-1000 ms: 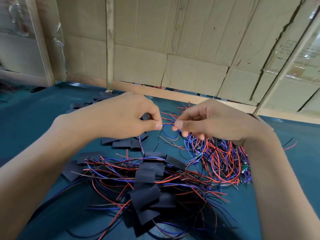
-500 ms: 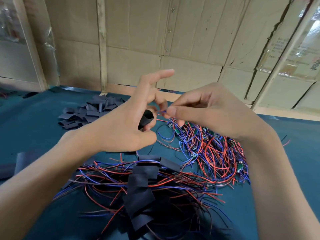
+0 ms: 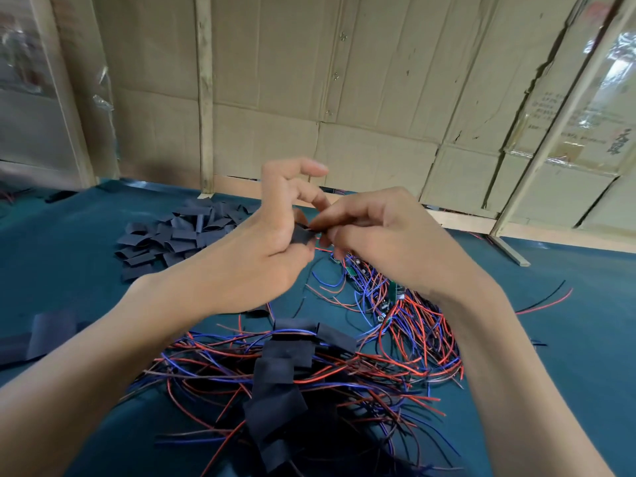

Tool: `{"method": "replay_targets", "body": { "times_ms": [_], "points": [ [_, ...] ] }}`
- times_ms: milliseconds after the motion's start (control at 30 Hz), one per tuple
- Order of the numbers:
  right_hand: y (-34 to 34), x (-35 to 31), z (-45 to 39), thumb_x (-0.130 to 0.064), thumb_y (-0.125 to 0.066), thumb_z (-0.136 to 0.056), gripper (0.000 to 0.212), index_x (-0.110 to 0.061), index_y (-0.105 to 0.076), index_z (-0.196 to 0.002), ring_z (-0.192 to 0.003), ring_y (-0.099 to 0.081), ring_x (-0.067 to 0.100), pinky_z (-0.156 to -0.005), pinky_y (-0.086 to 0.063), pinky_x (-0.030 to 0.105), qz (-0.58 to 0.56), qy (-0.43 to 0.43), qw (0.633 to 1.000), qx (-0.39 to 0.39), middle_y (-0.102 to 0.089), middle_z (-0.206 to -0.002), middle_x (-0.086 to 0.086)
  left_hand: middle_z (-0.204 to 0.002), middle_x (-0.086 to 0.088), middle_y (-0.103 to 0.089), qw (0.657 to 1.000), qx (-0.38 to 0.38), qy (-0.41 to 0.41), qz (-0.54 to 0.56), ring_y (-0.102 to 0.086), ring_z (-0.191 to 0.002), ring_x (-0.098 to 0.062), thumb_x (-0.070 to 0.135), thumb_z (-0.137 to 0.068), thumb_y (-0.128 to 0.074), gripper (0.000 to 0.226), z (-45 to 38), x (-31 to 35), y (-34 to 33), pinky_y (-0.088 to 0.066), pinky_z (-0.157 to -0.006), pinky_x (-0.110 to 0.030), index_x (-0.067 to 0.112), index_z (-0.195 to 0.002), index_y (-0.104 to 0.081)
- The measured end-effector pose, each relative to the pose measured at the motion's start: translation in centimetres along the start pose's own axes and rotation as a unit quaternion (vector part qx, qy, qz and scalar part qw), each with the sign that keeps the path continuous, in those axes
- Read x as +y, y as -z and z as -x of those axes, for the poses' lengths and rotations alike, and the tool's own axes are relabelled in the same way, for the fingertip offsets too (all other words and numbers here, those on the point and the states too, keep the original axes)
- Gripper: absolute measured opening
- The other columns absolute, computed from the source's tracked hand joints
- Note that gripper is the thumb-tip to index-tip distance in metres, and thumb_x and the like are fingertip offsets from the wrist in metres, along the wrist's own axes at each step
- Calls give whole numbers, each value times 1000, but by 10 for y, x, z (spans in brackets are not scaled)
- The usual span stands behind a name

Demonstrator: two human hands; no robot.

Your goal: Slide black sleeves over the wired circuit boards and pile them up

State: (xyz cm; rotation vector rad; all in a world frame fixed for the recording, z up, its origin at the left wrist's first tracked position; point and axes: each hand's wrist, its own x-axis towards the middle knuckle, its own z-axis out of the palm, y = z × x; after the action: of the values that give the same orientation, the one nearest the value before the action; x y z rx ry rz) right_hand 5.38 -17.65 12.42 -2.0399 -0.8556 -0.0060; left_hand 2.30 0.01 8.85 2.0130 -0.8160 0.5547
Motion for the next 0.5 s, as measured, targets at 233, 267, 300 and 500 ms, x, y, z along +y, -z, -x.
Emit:
{"method": "replay_targets", "body": {
  "times_ms": [233, 267, 300, 500],
  "points": [
    [15, 7, -1, 1, -73, -87, 32, -30, -79, -96, -56, -51, 6, -51, -37, 10, -51, 10, 992, 111, -71, -66, -3, -100, -12, -68, 969, 150, 89, 175, -72, -77, -20, -13, -89, -61, 42, -12, -7, 7, -56, -64, -24, 18, -111, -43],
    [17, 7, -1, 1, -75, -85, 27, -22, -78, -99, -53, -52, 4, -50, -37, 8, -75, 4, 990, 116, -72, -67, -3, -94, -9, -73, 964, 160, 105, 186, -73, -75, -17, -11, -88, -63, 34, -12, -9, 8, -57, -64, -22, 13, -109, -53],
    [18, 7, -1, 1, -77, -83, 22, -15, -77, -98, -51, -55, 2, -49, -38, 7, -98, 1, 988, 118, -72, -70, -1, -91, -10, -75, 960, 163, 122, 193, -74, -76, -18, -9, -87, -65, 27, -12, -9, 9, -57, -64, -22, 10, -105, -61],
    [15, 8, -1, 5, -78, -80, 13, -6, -75, -87, -53, -58, 0, -52, -41, 9, -92, 15, 991, 95, -73, -75, 5, -88, -5, -78, 960, 117, 172, 188, -65, -55, -14, 3, -77, -76, 22, -10, -6, 15, -55, -58, -21, 17, -94, -74]
  ]
}}
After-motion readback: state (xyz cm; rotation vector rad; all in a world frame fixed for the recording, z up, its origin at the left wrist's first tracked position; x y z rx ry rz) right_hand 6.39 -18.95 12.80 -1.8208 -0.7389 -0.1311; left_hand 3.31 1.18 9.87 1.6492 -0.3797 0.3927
